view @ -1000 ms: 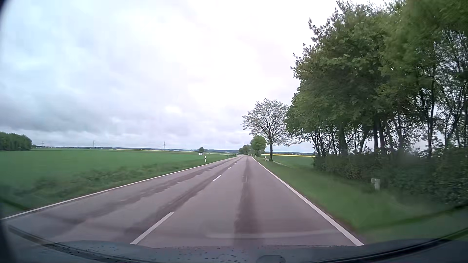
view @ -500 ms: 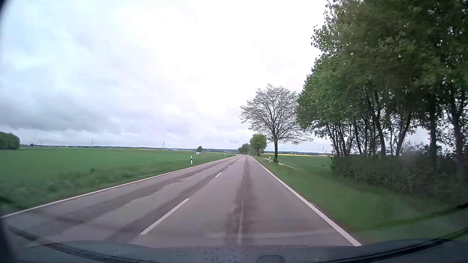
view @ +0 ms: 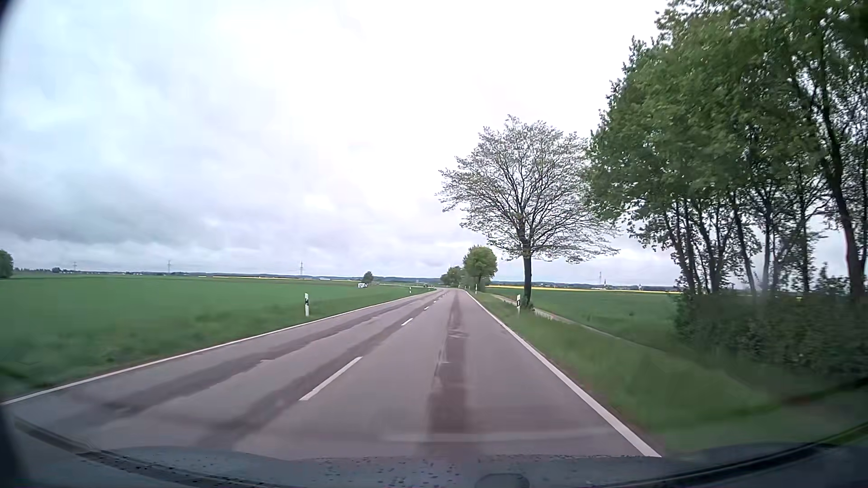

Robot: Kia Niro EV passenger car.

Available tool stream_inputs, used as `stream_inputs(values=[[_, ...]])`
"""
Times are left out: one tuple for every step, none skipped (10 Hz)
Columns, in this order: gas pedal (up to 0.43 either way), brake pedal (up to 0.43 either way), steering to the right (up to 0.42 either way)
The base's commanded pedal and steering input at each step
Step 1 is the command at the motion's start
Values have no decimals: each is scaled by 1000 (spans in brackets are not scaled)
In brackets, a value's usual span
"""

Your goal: Follow the waypoints while adhering to traffic rules and regulations

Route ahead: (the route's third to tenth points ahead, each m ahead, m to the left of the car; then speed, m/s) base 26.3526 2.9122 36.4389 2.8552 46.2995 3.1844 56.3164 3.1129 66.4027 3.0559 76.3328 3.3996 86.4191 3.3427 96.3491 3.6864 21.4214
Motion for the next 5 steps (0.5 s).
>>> stream_inputs(values=[[378, 0, 2], [378, 0, 2], [378, 0, 2], [378, 0, 2], [378, 0, 2]])
